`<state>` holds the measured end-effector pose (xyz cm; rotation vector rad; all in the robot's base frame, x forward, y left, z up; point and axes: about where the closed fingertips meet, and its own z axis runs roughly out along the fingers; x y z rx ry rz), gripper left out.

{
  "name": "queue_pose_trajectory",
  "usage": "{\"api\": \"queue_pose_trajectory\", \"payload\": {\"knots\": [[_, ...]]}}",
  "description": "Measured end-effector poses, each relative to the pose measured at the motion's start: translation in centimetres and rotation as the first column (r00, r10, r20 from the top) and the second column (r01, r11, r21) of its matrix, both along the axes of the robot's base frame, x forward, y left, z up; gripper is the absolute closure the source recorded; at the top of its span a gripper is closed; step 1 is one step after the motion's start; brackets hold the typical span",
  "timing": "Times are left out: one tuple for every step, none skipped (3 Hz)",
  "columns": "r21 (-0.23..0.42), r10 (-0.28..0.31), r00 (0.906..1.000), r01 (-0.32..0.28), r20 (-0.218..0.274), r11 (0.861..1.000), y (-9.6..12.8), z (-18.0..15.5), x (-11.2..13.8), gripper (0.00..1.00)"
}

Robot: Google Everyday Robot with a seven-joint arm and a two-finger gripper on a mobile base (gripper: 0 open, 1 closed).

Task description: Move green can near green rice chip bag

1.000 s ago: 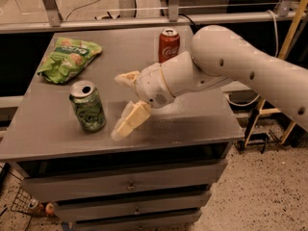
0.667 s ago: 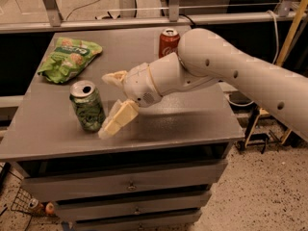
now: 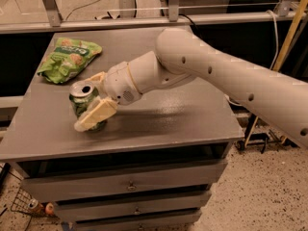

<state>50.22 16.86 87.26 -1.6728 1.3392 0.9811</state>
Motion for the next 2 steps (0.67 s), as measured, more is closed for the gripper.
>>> {"api": "queue_pose_trajectory", "payload": {"knots": [[0.000, -0.004, 0.9999, 0.004, -0.011, 1.000, 0.56, -0.44, 0.24, 0.46], [-0.002, -0.022, 0.9997, 0.022, -0.006, 1.000, 0.24, -0.22, 0.98, 0.77]]}}
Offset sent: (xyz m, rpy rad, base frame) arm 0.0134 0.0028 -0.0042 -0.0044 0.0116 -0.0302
